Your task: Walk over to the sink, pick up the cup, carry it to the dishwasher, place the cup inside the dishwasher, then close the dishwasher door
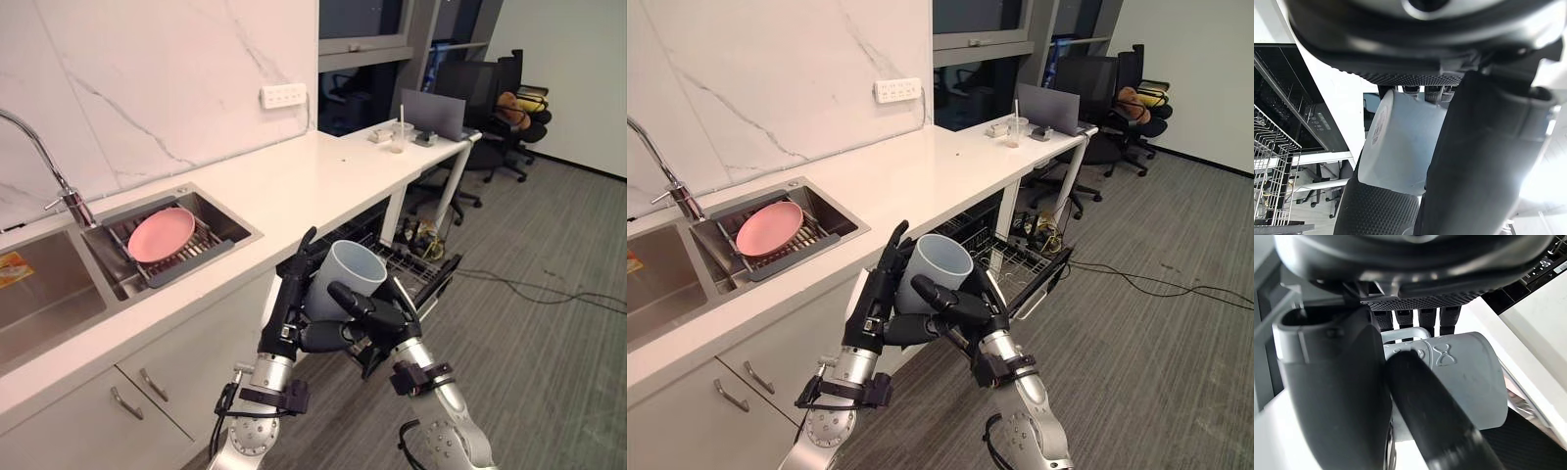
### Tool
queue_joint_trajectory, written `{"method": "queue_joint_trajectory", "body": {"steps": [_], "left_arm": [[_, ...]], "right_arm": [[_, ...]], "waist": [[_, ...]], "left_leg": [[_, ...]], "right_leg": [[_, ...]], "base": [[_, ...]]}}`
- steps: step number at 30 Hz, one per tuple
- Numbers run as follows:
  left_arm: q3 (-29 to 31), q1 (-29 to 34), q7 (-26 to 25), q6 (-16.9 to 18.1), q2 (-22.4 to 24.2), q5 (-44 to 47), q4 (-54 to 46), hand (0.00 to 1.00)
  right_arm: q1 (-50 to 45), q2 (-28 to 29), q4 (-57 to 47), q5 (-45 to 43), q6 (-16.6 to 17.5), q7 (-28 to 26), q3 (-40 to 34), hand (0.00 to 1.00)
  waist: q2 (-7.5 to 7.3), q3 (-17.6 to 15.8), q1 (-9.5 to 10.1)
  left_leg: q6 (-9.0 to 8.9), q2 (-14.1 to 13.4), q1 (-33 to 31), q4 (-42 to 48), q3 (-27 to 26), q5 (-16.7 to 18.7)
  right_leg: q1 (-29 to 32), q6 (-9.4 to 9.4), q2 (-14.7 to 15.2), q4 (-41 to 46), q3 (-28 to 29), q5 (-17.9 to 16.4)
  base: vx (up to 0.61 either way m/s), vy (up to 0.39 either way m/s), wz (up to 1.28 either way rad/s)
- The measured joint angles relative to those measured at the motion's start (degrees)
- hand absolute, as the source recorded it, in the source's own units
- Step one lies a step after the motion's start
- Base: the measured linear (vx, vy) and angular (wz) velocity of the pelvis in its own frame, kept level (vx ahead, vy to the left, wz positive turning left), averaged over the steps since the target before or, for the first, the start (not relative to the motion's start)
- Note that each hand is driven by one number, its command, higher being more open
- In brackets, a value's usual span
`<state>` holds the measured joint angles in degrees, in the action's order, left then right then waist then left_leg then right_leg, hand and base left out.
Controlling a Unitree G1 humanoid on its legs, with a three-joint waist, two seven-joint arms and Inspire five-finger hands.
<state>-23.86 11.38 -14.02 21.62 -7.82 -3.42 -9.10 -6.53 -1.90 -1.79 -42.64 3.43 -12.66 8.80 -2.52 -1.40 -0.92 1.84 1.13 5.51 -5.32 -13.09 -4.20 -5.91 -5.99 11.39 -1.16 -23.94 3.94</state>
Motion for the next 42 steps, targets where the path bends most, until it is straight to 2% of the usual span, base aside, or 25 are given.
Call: {"method": "queue_joint_trajectory", "body": {"steps": [7,11,14,17,20,22,25,28,33,36,39,41,42], "left_arm": [[3.2,0.2,-3.6,5.4,2.2,1.4,-3.6,1.0],[3.8,0.8,-3.7,5.8,2.3,1.9,-3.7,1.0],[3.8,1.6,-2.8,5.8,2.2,3.7,-3.5,1.0],[4.4,2.1,1.1,5.7,2.2,6.0,-3.0,1.0],[4.5,2.3,8.1,2.6,1.1,6.8,-1.0,1.0],[3.3,2.7,14.0,-0.4,-0.9,6.8,1.5,1.0],[1.0,3.5,18.8,-3.2,-3.1,6.9,4.6,1.0],[-1.3,3.8,21.3,-5.8,-4.7,6.9,7.0,1.0],[-3.1,3.9,21.7,-8.3,-6.5,6.8,9.3,1.0],[-2.8,3.7,19.3,-9.2,-6.9,6.7,13.7,1.0],[0.8,3.2,15.9,-11.1,-6.7,6.9,22.0,1.0],[3.2,2.6,14.4,-11.2,-6.9,7.1,26.3,1.0],[5.2,1.6,13.3,-11.2,-7.1,7.3,30.1,1.0]], "right_arm": [[-1.7,1.0,4.6,-7.9,0.0,2.8,-5.3,0.0],[-1.7,1.3,4.6,-10.3,0.8,2.8,-6.1,0.0],[-1.7,1.6,4.6,-11.3,2.0,2.8,-6.2,0.0],[-1.7,1.8,4.5,-11.0,2.9,3.2,-6.5,0.0],[-1.2,1.1,4.5,-4.2,2.8,4.8,-8.8,0.0],[0.0,-1.7,4.5,1.6,1.9,5.8,-10.6,0.0],[2.3,-6.8,4.6,8.2,0.4,6.6,-12.1,0.0],[5.4,-11.7,5.3,16.4,-1.3,7.2,-12.5,0.0],[12.5,-17.7,12.9,22.0,-5.4,8.2,-12.5,0.0],[17.9,-20.6,19.6,23.4,-7.7,8.4,-12.3,0.0],[25.2,-24.2,27.9,24.8,-9.2,8.2,-11.8,0.0],[29.5,-26.1,32.2,24.8,-9.6,8.2,-11.5,0.0],[33.6,-28.5,35.8,24.8,-9.8,8.3,-10.4,0.0]], "waist": [[-0.4,0.1,0.02],[-0.4,0.1,0.04],[-0.4,0.1,0.11],[-0.41,0.1,0.14],[-0.43,0.1,0.5],[-0.46,0.1,0.54],[-0.49,0.0,0.33],[-0.55,-0.2,0.28],[-0.64,-0.8,1.29],[-0.74,-2.4,1.91],[-1.07,-4.9,3.35],[-1.32,-6.8,4.03],[-1.4,-8.8,4.77]], "left_leg": [[-0.1,-0.1,-0.1,0.0,0.1,0.1],[-0.12,-0.2,-0.1,0.0,0.1,0.1],[-0.13,-0.2,-0.1,0.0,0.1,0.1],[-0.13,-0.2,-0.1,0.0,0.1,0.1],[-0.12,-0.2,-0.1,0.0,0.2,0.1],[-0.12,-0.1,-0.1,0.0,0.2,0.1],[-0.12,-0.1,-0.3,0.0,0.2,0.1],[-0.11,-0.2,-0.4,0.0,0.2,0.1],[-0.13,-0.3,-0.9,0.0,0.8,0.1],[-0.21,-0.5,-1.6,0.0,1.8,-0.4],[-0.4,-0.9,-3.5,0.2,2.5,-1.0],[-0.46,-1.1,-4.4,0.4,3.2,-1.5],[-0.47,-1.3,-5.3,0.6,3.6,-1.8]], "right_leg": [[0.0,-0.03,-0.1,0.0,0.0,0.0],[0.0,-0.02,-0.2,0.0,0.0,0.0],[0.0,-0.02,-0.3,-0.1,0.0,0.0],[0.0,-0.02,-0.3,0.0,0.0,0.0],[0.0,-0.05,-0.2,0.0,0.0,0.0],[0.0,-0.09,-0.2,0.0,0.0,0.0],[0.2,-0.14,-0.2,-0.1,0.0,0.1],[0.2,-0.16,-0.2,-0.1,0.0,0.1],[0.2,-0.17,-0.2,-0.3,-0.5,0.2],[0.3,-0.08,-0.3,-0.5,-1.6,0.2],[1.5,0.4,-0.8,-0.9,-2.3,0.7],[2.1,0.61,-1.1,-0.9,-2.9,0.8],[2.7,0.82,-1.3,-0.9,-3.3,1.0]], "base": [[0.0,0.001,0.0],[0.0,0.0,0.0],[0.0,0.0,0.0],[0.0,0.0,0.0],[0.0,0.0,0.0],[0.0,0.0,0.0],[0.0,0.0,0.0],[0.0,0.0,0.0],[0.0,0.0,0.05],[0.0,-0.003,0.16],[0.0,-0.025,0.15],[-0.01,-0.023,0.2],[-0.03,-0.018,0.2]]}}
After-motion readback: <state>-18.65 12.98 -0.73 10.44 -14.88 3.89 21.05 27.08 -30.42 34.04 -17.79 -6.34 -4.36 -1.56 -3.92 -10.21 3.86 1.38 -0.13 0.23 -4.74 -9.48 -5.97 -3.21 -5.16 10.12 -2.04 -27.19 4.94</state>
